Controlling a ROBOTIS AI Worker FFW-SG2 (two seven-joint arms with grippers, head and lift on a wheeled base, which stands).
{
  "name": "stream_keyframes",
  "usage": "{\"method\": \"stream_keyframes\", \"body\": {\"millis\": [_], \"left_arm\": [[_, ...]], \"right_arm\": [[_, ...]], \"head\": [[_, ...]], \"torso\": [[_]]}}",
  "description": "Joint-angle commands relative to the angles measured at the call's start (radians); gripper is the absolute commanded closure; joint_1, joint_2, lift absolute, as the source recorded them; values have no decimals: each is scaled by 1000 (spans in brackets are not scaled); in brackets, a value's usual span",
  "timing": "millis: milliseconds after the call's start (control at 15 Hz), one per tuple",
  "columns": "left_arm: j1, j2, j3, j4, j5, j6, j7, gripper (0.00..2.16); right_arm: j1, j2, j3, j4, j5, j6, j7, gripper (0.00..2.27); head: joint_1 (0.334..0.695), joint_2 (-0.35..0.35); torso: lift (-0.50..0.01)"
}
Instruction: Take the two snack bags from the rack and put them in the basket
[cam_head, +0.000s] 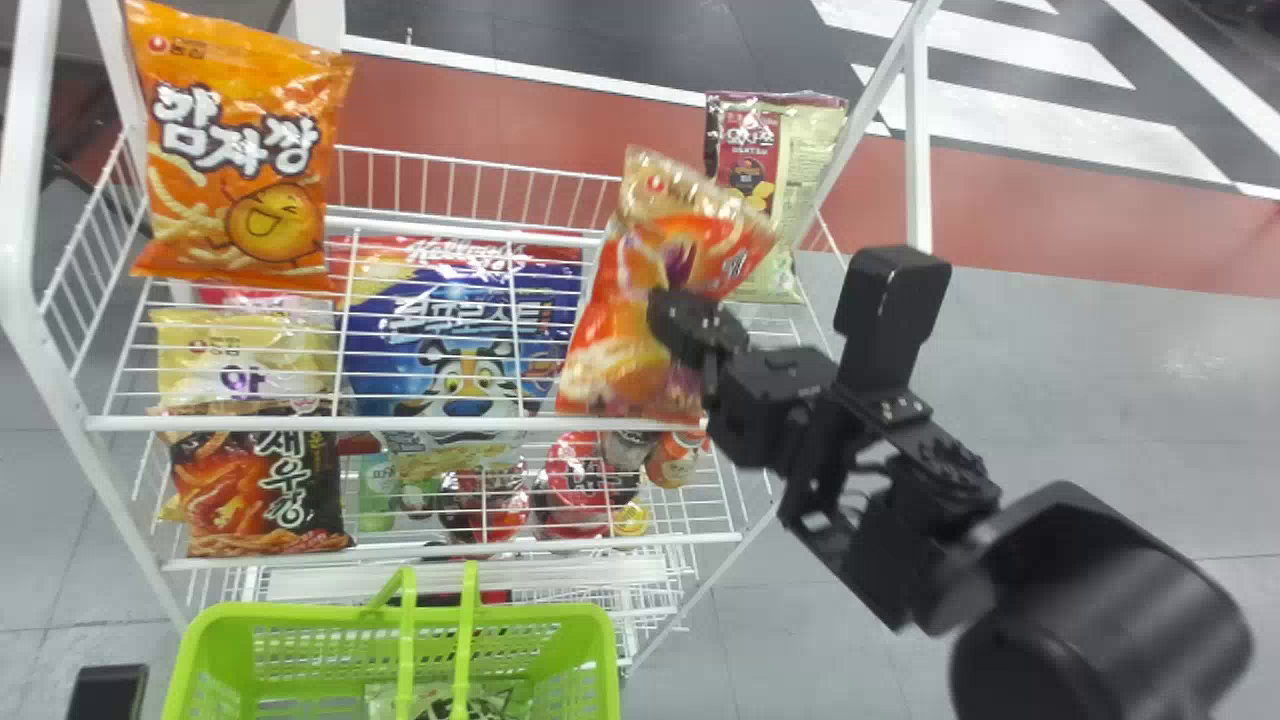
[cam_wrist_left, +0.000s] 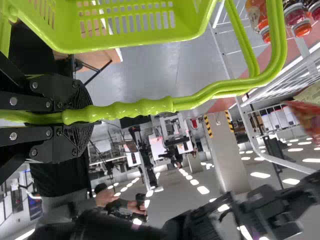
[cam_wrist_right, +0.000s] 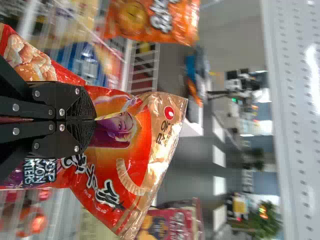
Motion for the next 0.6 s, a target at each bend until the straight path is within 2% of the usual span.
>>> {"method": "stream_keyframes", "body": {"millis": [0, 67, 200, 400, 533], "left_arm": [[-2, -3, 3, 5, 0, 0, 0, 2138], [3, -3, 4, -1, 0, 0, 2, 2138], [6, -6, 4, -3, 0, 0, 5, 2138], [31, -13, 23, -8, 2, -3, 3, 2138], [31, -18, 14, -9, 0, -3, 8, 2138]], "right_arm": [[69, -38, -33, -141, -9, 236, 1, 2246], [77, -51, -35, -185, -14, 392, 1, 2246], [128, 0, -59, -302, 3, 699, 41, 2246], [167, 4, -44, -322, -24, 732, 89, 2246], [186, 14, -32, -288, -93, 732, 109, 2246]], "head": [[695, -350], [695, -350], [695, -350], [695, -350], [695, -350]], "torso": [[-11], [-11], [-11], [-11], [-11]]}}
